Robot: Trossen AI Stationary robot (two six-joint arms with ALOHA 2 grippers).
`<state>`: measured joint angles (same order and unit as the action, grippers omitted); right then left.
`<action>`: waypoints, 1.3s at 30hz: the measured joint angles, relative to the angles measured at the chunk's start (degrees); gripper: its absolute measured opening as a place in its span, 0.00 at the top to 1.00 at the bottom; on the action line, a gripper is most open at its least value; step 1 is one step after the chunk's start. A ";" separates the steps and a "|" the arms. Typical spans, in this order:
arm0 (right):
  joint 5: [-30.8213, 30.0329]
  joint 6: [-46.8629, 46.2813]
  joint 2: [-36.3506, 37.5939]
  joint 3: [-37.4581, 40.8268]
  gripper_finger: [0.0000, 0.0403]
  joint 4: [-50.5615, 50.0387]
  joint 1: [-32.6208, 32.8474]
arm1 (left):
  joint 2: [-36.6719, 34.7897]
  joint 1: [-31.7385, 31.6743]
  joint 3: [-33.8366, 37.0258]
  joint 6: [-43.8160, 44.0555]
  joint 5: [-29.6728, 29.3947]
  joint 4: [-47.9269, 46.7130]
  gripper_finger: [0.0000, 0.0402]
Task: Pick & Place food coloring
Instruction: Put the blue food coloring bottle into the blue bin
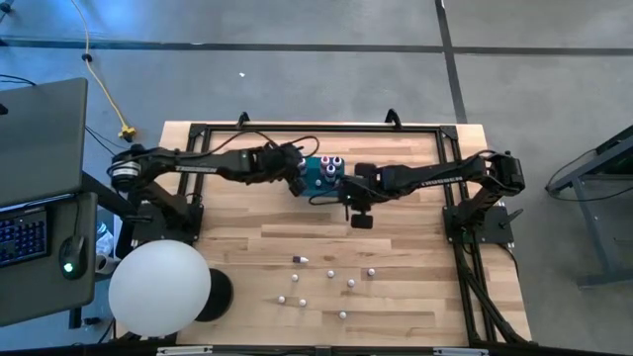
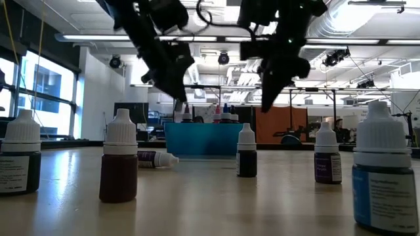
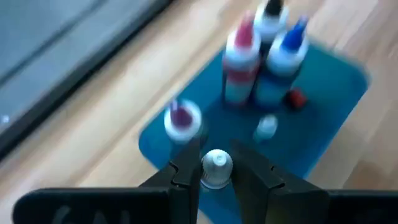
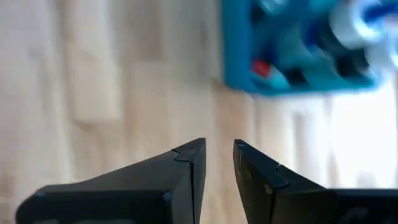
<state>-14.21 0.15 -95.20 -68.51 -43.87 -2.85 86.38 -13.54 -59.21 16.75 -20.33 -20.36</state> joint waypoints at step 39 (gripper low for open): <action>-14.01 -10.24 12.44 0.00 0.82 -13.24 -1.62 | 12.99 -2.69 -0.03 -1.55 4.74 3.92 0.76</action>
<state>-28.22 -10.09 -82.76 -68.51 -57.11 -4.47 99.37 -16.23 -59.24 15.20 -15.59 -16.45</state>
